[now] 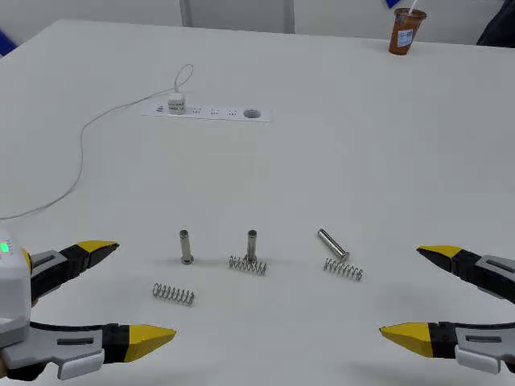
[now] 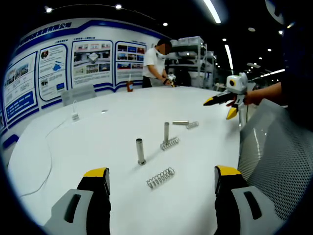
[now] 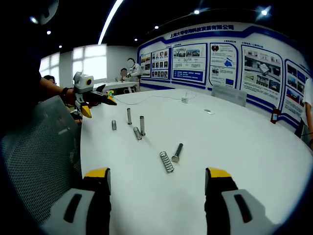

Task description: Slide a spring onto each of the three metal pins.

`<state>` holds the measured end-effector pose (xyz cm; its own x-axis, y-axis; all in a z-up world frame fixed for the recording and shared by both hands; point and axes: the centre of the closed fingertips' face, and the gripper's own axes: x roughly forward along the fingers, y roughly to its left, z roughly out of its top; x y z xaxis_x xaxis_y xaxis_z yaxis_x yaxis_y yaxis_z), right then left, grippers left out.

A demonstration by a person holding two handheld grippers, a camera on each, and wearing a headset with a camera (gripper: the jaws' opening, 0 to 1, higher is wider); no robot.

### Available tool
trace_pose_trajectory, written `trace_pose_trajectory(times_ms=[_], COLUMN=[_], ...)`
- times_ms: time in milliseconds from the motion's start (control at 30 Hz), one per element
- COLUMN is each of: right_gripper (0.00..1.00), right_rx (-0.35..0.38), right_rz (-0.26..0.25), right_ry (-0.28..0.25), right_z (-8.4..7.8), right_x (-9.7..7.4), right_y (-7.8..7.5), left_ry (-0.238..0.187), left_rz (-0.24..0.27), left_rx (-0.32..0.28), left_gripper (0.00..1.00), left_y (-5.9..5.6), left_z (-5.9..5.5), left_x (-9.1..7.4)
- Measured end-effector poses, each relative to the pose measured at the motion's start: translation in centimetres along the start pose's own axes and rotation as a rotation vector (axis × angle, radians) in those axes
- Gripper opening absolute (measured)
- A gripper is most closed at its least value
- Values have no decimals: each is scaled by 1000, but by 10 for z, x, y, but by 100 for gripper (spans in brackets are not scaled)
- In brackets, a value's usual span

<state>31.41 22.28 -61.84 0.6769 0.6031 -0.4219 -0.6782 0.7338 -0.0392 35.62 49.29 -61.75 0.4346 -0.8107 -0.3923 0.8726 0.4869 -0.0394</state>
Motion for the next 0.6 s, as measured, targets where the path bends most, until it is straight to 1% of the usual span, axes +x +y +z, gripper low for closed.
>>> trace_pose_trajectory(times_ms=[67,367,467,600], right_gripper=[79,72,69,63], right_rx=[17,32,31,21], right_rz=[-1,-17,-14,-15], right_ry=[-1,22,28,36], right_z=[1,8,14,26], right_x=[0,4,8,19], right_y=[-1,-12,-15,-20], left_ry=[0,-4,-4,-7], left_rz=[-2,3,5,9], left_rx=[1,-2,-2,-3], left_gripper=[90,90,90,89], left_y=[-1,-3,-4,-5], left_z=[0,0,-1,0], left_x=[1,0,-1,-2])
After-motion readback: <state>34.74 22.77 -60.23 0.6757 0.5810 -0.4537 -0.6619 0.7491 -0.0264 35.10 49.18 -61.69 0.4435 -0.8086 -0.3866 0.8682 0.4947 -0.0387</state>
